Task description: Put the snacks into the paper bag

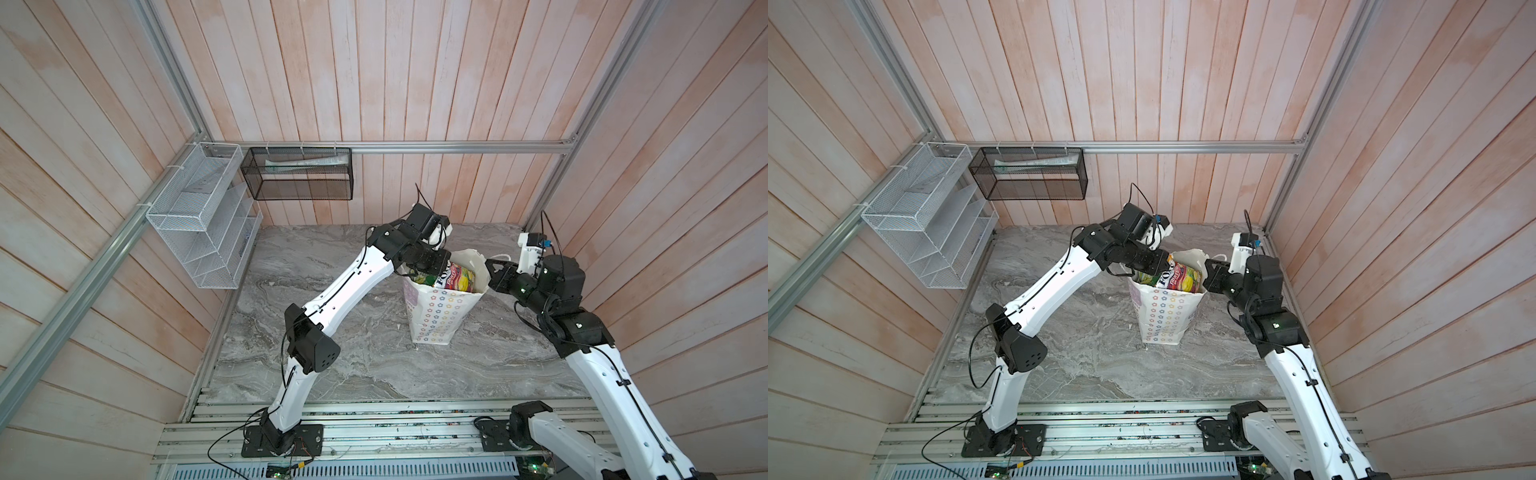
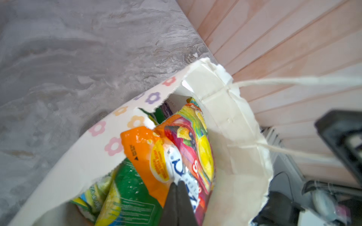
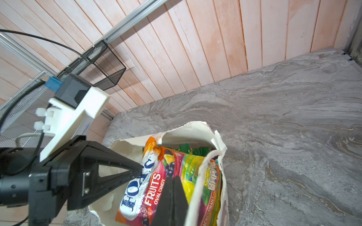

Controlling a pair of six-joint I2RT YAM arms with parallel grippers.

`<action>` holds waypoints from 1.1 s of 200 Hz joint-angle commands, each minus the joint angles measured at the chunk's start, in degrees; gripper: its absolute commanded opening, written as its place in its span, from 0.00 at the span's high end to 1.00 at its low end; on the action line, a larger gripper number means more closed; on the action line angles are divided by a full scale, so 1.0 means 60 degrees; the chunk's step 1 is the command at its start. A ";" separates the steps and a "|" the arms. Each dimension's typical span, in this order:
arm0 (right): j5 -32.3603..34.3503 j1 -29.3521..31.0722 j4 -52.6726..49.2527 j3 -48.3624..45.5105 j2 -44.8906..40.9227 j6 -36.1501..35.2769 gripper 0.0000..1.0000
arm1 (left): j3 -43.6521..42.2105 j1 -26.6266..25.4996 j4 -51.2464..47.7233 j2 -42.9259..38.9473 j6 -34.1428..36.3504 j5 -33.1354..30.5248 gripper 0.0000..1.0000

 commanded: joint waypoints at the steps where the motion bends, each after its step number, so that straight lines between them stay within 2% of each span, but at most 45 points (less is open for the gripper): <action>1: 0.0023 -0.0031 -0.0015 0.0393 -0.0007 -0.0080 1.00 | 0.0235 -0.0056 0.0577 -0.0398 -0.0012 0.0679 1.00; 35: 0.0014 -0.0031 0.0002 0.0411 0.0023 -0.0079 1.00 | -0.1594 -0.0303 0.2469 -0.1872 0.0061 0.0680 1.00; 51: 0.0033 -0.0029 -0.0028 0.0417 -0.0013 -0.0079 1.00 | -0.2300 -0.0353 0.2806 -0.2294 -0.0004 0.0483 1.00; 75: 0.0062 -0.0024 -0.0044 0.0410 -0.0023 -0.0094 1.00 | -0.3292 -0.0357 0.2978 -0.2625 -0.0096 0.0167 1.00; 121: 0.0005 -0.0031 -0.0029 0.0394 -0.0021 -0.0109 1.00 | -0.4903 -0.0223 0.4034 -0.2796 0.0199 0.0400 1.00; 146: -0.0016 -0.0024 -0.0020 0.0366 -0.0036 -0.0095 1.00 | -0.4799 0.0024 0.4194 -0.2537 0.0285 0.0893 1.00; 168: -0.0006 -0.0031 0.0008 0.0342 -0.0053 -0.0073 1.00 | -0.3946 0.0257 0.3869 -0.2089 0.0226 0.1533 1.00; 191: -0.0056 -0.0031 0.0090 0.0328 -0.0037 -0.0051 1.00 | -0.3233 0.0259 0.3465 -0.1634 0.0434 0.1498 1.00; 220: 0.0010 -0.0025 0.0039 0.0335 -0.0088 -0.0089 1.00 | -0.3739 0.0236 0.3107 -0.1694 0.0380 0.1346 1.00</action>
